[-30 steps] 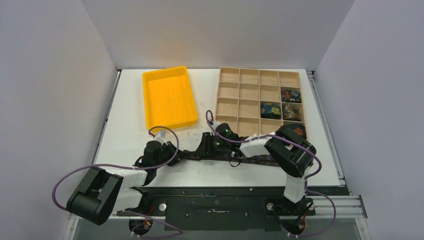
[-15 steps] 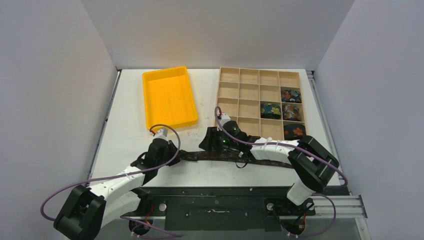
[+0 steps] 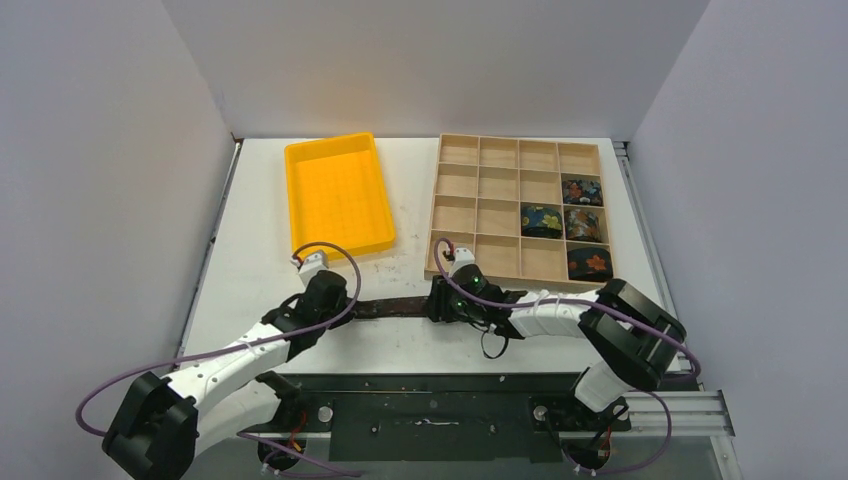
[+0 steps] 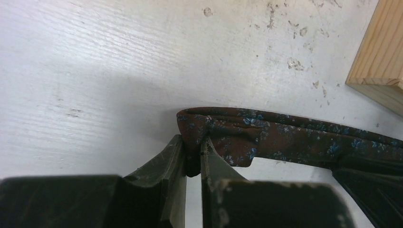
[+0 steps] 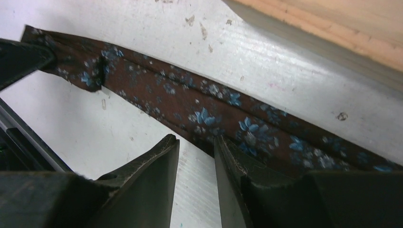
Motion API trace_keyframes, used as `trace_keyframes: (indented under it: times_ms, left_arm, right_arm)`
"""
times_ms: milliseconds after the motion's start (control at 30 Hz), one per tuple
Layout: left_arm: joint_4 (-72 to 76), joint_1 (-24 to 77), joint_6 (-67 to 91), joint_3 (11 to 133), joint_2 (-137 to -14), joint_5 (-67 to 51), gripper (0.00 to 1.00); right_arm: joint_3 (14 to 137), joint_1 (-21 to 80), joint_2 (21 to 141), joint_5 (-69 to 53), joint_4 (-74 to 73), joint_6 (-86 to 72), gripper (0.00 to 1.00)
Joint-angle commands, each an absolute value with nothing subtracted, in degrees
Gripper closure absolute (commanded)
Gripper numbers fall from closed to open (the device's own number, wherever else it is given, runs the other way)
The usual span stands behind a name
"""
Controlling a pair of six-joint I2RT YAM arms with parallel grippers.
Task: Roll the ties
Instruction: Roll the tie at the center of the board.
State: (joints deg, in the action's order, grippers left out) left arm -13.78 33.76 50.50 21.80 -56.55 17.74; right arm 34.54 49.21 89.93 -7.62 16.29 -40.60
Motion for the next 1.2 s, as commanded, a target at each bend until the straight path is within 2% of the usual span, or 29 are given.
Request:
trace_keyframes:
  times_ms: [0,400,833,1167]
  left_arm:
    - [-21.47,35.46,48.43,27.71,-55.75,26.04,1.0]
    - [-35.19,43.18,43.84,39.36,-64.76,40.52,1.0]
    - [-48.34,55.18,48.44,52.95,-82.72,57.43,1.0]
    - [-62.04,62.32,56.8,64.92,-100.69,65.26,1.0]
  right_arm:
    - [32.6,50.82,84.94,-2.62,18.11,-39.26,0.66]
    - [24.57,50.44,73.15,5.52,15.32,-39.25,0.66]
    - [18.19,49.0,62.47,8.83,11.78,-40.63,0.67]
    - [12.47,48.72,52.72,9.21,8.05,-42.69,0.66]
